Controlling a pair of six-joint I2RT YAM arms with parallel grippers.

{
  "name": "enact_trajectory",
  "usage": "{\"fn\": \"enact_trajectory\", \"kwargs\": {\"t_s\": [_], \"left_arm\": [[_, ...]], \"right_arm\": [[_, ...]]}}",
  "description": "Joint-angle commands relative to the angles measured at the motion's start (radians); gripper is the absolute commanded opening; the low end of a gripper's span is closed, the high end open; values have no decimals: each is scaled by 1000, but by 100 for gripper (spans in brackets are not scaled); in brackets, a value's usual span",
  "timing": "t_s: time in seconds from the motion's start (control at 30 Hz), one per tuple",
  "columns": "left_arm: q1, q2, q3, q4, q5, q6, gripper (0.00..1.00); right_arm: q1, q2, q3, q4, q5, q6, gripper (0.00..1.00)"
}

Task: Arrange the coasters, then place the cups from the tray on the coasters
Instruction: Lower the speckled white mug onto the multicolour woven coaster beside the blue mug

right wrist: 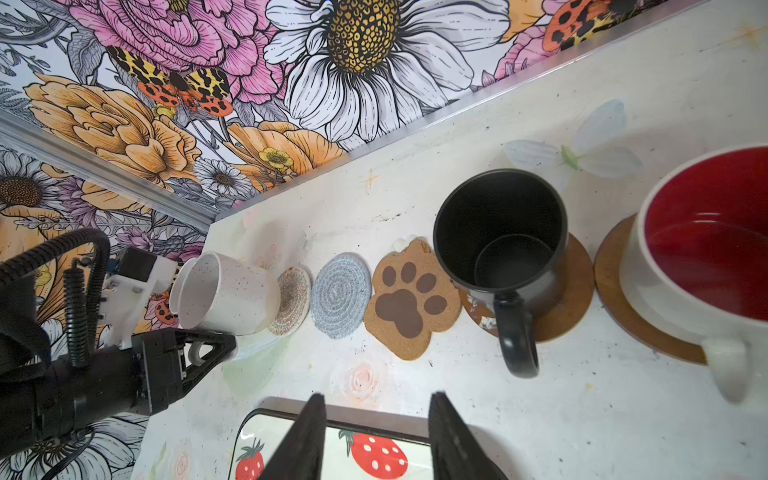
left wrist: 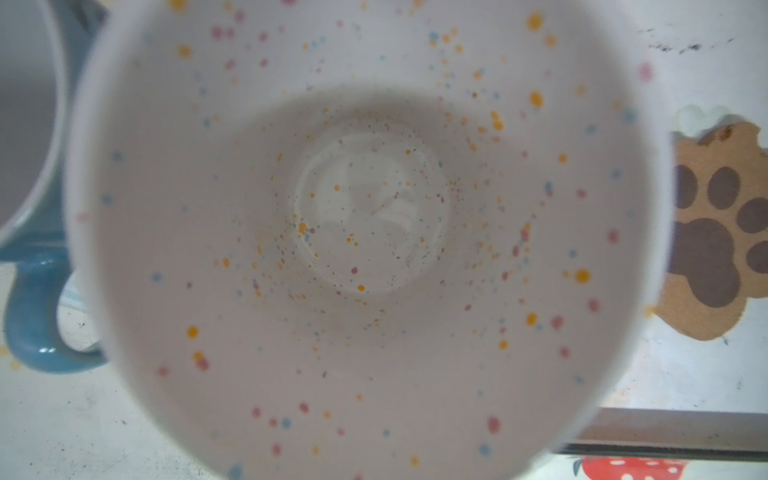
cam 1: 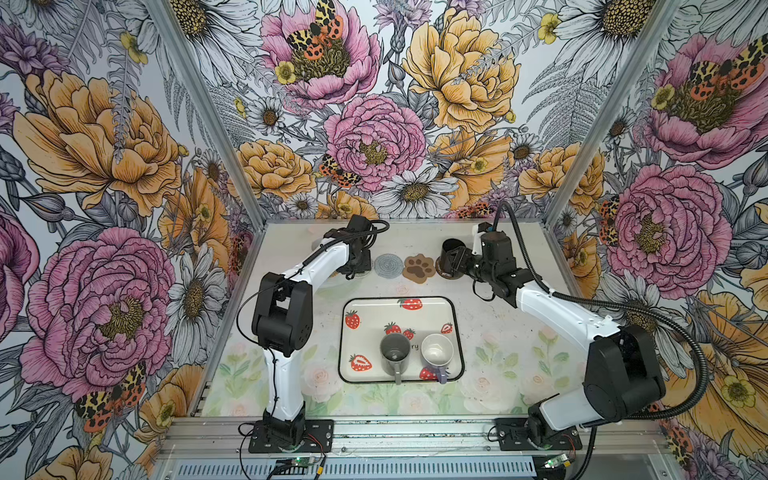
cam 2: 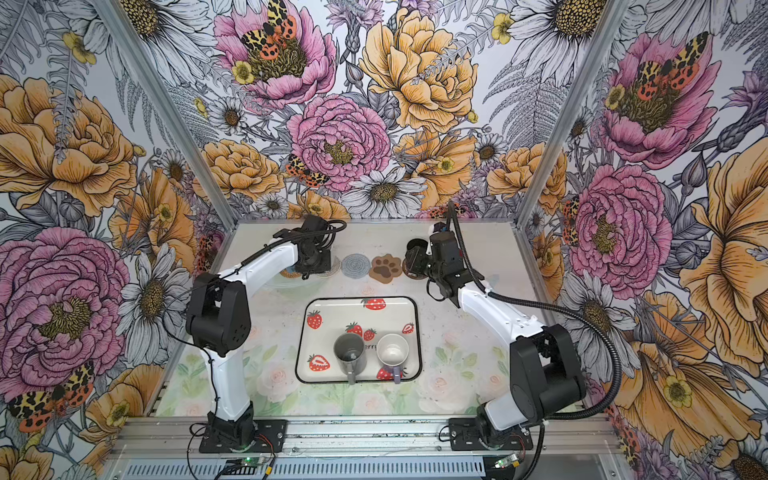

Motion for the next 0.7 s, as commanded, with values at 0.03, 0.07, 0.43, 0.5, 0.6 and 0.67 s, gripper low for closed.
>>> {"fn": "enact_trajectory", "kwargs": {"t_s": [0.03, 0.07, 0.43, 0.5, 0.6, 0.67], "left_arm": [[6, 8, 50, 110, -3, 22, 0], [9, 12, 50, 111, -4, 23, 0], [14, 33, 53, 121, -20, 35, 0], [16, 37, 54, 120, -19, 35, 0], [17, 42, 54, 120, -19, 33, 0], [19, 43, 54, 121, -18, 33, 0]], "right_arm": [[-10, -12, -10, 28, -7, 11, 43], [-12, -14, -10, 29, -7, 10, 43], [-16, -9, -13, 29, -10, 11, 43], [-18, -9, -13, 30, -10, 12, 42], [-18, -9, -13, 30, -10, 12, 42], [-19, -9, -13, 30, -10, 12, 42]]}}
